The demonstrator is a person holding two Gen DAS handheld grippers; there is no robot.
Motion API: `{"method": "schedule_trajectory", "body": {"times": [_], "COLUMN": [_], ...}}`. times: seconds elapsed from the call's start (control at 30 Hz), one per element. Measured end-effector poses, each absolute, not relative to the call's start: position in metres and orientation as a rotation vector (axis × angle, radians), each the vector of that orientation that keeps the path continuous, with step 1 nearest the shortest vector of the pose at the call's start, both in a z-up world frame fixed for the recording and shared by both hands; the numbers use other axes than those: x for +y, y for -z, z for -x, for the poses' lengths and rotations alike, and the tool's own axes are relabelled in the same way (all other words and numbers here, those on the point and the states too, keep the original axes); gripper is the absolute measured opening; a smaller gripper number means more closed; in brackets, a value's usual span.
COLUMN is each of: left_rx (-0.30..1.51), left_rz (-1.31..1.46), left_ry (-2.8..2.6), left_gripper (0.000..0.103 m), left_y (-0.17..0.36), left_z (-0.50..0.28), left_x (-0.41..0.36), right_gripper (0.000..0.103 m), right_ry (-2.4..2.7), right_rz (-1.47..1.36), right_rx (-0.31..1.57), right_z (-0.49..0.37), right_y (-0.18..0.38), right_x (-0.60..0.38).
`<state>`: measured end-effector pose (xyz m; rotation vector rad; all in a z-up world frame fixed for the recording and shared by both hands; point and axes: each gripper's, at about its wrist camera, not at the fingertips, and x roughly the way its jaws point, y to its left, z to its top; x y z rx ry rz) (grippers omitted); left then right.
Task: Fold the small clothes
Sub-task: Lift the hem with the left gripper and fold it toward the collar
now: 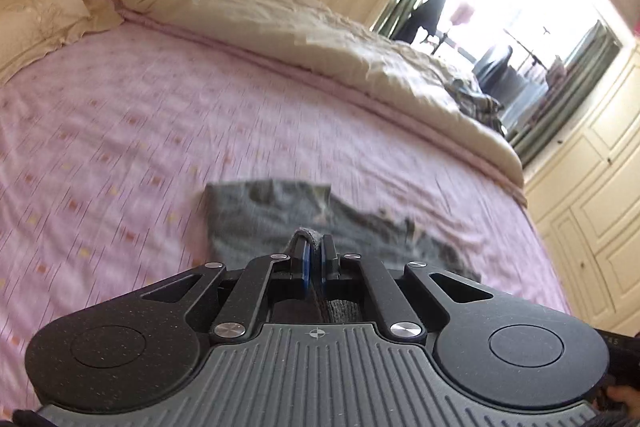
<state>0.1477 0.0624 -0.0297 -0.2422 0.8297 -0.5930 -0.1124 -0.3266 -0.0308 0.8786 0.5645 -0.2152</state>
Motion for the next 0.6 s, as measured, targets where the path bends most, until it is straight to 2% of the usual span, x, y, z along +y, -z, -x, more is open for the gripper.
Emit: {"method": "schedule_trajectory", "body": {"times": [0.2,0.53,0.6], "left_rx": [0.827,0.943,0.959], "left_rz": [0.242,0.165,0.154], "left_ry": [0.558,0.476,0.448], "left_gripper": [0.004,0.005,0.006], "left_y": [0.041,0.091,0.099], "left_z": [-0.199,-0.251,-0.259], "left_x": [0.025,-0.017,-0.022], "right_gripper": [0.015,0.016,0.022], "right_ry": [0.253,0.313,0.324], "right_rz": [-0.871,-0.892,-0.884], "right_rx": [0.590,0.723,0.741], "right_z": [0.050,-0.015,-0.023], "right_y": [0.042,0.091,0.098], "right_x": [-0.360,-0.398,-0.404]}}
